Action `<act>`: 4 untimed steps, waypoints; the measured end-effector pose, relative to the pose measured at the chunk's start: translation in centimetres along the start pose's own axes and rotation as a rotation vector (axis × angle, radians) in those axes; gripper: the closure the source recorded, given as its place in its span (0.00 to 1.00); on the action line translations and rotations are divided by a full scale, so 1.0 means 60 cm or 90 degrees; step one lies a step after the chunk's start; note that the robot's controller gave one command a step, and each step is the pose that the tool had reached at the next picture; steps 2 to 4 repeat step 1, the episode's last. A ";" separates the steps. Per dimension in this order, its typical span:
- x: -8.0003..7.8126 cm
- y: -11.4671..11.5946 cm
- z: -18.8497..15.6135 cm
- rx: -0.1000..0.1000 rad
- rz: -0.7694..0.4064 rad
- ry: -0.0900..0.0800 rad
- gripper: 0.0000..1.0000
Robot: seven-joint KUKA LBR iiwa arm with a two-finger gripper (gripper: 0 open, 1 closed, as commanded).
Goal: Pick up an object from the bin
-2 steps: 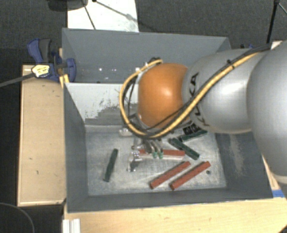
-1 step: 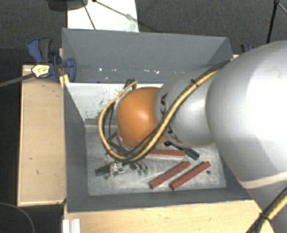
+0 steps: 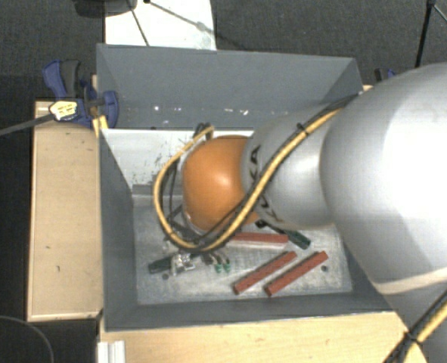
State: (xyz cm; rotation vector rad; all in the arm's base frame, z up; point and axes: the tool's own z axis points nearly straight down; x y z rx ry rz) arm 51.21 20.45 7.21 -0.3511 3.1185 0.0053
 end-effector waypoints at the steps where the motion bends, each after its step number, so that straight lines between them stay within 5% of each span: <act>1: -0.012 -0.015 -0.264 0.001 -0.051 -0.002 1.00; 4: -0.012 -0.015 -0.264 0.001 -0.051 -0.002 1.00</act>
Offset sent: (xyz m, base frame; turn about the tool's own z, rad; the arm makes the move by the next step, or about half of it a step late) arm 0.0000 0.0000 0.0000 0.0000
